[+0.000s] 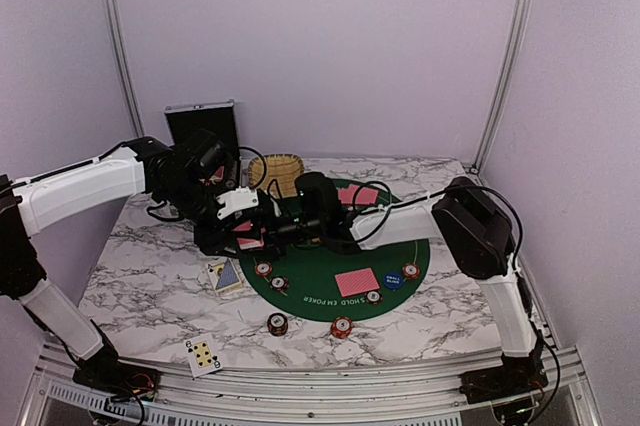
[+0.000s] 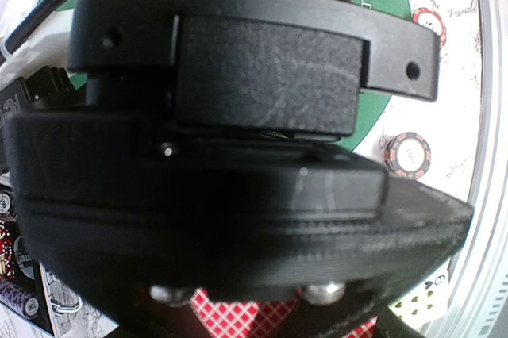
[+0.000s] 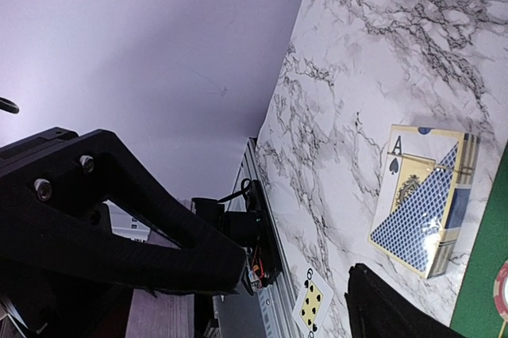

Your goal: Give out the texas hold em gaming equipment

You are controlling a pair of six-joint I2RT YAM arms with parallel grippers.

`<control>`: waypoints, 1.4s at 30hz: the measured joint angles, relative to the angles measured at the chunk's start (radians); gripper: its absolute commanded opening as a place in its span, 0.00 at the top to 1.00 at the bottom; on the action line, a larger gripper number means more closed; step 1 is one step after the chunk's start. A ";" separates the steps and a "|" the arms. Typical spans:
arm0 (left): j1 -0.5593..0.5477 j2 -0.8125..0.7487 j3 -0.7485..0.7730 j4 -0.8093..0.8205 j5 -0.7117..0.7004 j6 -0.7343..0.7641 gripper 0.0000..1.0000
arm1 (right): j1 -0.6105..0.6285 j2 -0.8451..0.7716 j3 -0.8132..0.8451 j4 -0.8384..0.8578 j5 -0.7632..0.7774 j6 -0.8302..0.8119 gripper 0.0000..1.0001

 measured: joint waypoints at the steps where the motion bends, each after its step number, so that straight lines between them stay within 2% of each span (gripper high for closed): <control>1: 0.000 0.000 0.000 0.000 0.000 0.000 0.95 | -0.003 -0.001 -0.004 0.003 0.000 0.000 0.18; 5: -0.005 0.000 -0.002 -0.006 0.000 0.001 0.95 | -0.013 -0.028 -0.061 0.032 0.001 -0.001 0.26; 12: -0.006 0.000 -0.004 -0.013 -0.003 0.001 0.95 | -0.045 -0.105 -0.156 0.048 0.000 -0.010 0.46; 17: -0.006 0.000 -0.004 -0.018 -0.006 0.001 0.95 | -0.049 -0.132 -0.181 0.055 0.000 -0.024 0.62; 23: -0.006 0.000 -0.004 -0.019 -0.012 0.001 0.95 | -0.056 -0.165 -0.199 0.037 0.001 -0.042 0.75; 42: -0.005 0.000 -0.004 -0.018 -0.013 0.001 0.95 | -0.090 -0.252 -0.257 -0.076 0.023 -0.085 0.93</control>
